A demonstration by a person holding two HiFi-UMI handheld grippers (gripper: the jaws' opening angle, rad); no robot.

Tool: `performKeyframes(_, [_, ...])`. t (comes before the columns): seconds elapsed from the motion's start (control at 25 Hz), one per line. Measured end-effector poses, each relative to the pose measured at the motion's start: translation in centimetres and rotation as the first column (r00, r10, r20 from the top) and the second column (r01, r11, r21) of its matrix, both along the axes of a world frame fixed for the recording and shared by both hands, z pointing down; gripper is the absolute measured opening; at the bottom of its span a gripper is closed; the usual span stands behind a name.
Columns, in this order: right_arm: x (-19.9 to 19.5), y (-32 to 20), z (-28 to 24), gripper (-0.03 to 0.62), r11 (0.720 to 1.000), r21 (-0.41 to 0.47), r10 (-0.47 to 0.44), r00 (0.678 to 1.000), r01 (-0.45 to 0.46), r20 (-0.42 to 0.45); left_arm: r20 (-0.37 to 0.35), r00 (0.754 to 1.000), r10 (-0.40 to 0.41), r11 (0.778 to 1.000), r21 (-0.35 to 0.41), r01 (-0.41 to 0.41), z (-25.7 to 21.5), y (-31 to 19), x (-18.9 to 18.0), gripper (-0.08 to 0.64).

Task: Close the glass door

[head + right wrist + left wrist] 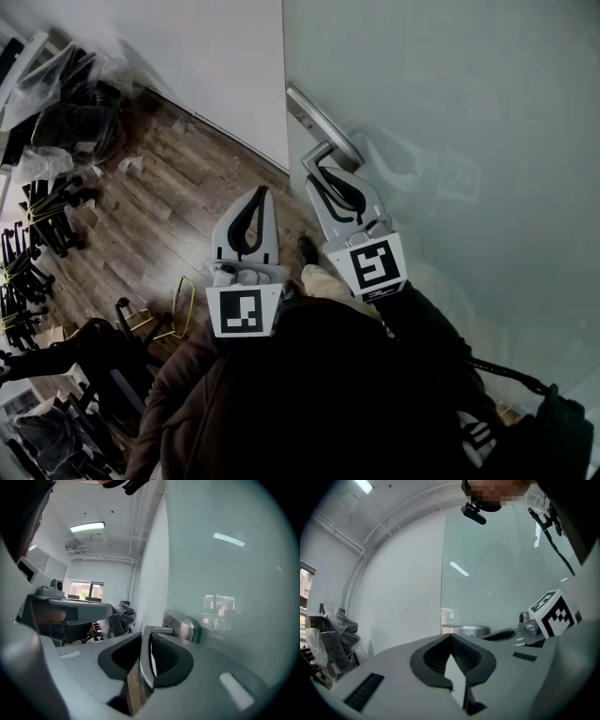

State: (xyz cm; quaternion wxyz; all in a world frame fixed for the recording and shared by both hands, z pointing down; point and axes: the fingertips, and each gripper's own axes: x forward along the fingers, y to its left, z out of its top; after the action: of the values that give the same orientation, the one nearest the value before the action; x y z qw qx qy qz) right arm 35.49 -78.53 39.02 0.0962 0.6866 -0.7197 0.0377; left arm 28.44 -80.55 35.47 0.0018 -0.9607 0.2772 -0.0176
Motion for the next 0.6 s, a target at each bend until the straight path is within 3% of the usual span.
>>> performKeyframes(0.36, [-0.5,-1.2,0.2,0.066,1.0,-0.014,-0.026,0.999,0.026,0.022,-0.003,0.999,-0.043,0.999,0.0,0.043,-0.3,-0.4,-1.9,-0.003])
performKeyframes(0.6, [-3.3,-0.7,-0.1,0.066,0.998,-0.018,-0.057,0.998,0.057,0.017,-0.021,0.997,-0.075,0.997,0.005,0.075,-1.2,0.7,-5.4,-0.003])
